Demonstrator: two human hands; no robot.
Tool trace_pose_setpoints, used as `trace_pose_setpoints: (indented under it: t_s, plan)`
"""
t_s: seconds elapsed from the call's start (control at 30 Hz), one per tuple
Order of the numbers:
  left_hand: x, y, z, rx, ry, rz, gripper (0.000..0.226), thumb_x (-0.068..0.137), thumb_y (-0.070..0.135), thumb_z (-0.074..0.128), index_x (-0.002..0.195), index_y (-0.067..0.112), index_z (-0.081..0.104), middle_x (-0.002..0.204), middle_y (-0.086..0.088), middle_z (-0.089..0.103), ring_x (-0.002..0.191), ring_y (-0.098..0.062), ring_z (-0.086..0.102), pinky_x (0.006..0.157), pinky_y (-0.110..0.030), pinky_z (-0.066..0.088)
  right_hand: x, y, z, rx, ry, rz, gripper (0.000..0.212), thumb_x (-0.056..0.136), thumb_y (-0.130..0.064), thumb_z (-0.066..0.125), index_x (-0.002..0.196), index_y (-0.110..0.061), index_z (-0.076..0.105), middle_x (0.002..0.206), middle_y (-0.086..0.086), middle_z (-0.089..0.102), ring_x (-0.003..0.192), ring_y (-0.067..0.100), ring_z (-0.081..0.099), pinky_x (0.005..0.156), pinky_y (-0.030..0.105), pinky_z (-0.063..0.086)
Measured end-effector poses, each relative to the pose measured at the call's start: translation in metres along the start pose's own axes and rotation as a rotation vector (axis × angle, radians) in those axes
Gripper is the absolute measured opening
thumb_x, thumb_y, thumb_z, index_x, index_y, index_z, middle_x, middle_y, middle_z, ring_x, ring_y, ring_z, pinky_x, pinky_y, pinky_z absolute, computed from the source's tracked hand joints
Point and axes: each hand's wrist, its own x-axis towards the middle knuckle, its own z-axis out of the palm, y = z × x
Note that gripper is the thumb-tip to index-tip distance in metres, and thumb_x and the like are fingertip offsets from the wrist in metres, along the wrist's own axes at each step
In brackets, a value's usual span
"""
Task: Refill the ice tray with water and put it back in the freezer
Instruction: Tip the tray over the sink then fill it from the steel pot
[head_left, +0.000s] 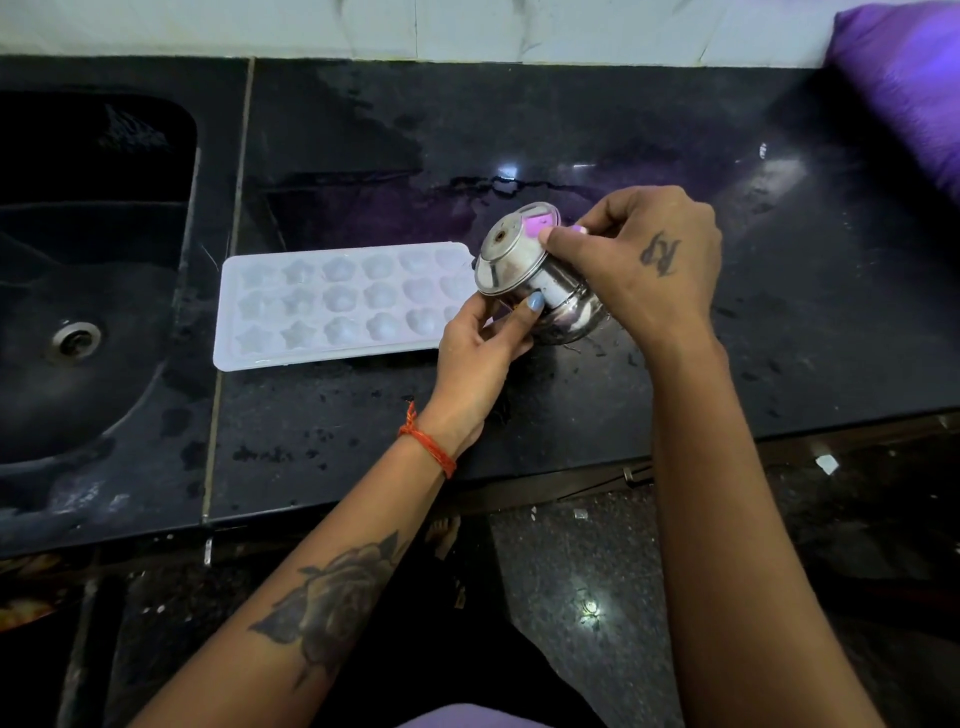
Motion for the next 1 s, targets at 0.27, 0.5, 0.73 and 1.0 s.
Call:
trace_pose_setpoints:
  t_s: [0.27,0.5,0.73,1.0]
  plan:
    - [0.002,-0.004,0.002,0.000,0.001,-0.011,0.018,0.090,0.014,0.060,0.107,0.011,0.060,0.096,0.002,0.066,0.094,-0.010,0.064,0.091,-0.033,0.053,0.002,0.005,0.003,0.004,-0.003,0.012,0.024,0.072,-0.045,0.071,0.072,-0.021,0.070,0.068,-0.005,0.068,0.069,0.014,0.064,0.066,0.029,0.051]
    - [0.003,-0.004,0.002,0.114,0.043,0.036,0.039,0.075,0.036,0.073,0.108,0.018,0.065,0.105,0.002,0.070,0.103,-0.016,0.066,0.094,-0.043,0.052,0.001,0.014,0.004,0.124,0.001,0.110,0.021,0.068,-0.042,0.074,0.065,-0.022,0.069,0.063,-0.008,0.067,0.070,0.012,0.066,0.068,0.030,0.052]
    - [-0.002,0.003,-0.001,0.208,0.063,0.075,0.054,0.058,0.056,0.071,0.103,0.026,0.066,0.104,0.006,0.071,0.101,-0.014,0.067,0.093,-0.045,0.052,-0.008,0.017,0.004,0.248,0.031,0.165,0.021,0.063,-0.042,0.076,0.058,-0.024,0.068,0.056,-0.008,0.065,0.062,0.013,0.064,0.074,0.041,0.056]
    - [-0.015,0.014,-0.019,0.188,0.083,0.119,0.059,0.060,0.052,0.072,0.111,0.022,0.066,0.111,0.007,0.070,0.107,-0.016,0.064,0.095,-0.043,0.051,-0.019,-0.001,0.008,0.259,0.033,0.109,0.021,0.063,-0.044,0.074,0.062,-0.023,0.070,0.058,-0.008,0.066,0.064,0.013,0.065,0.072,0.041,0.056]
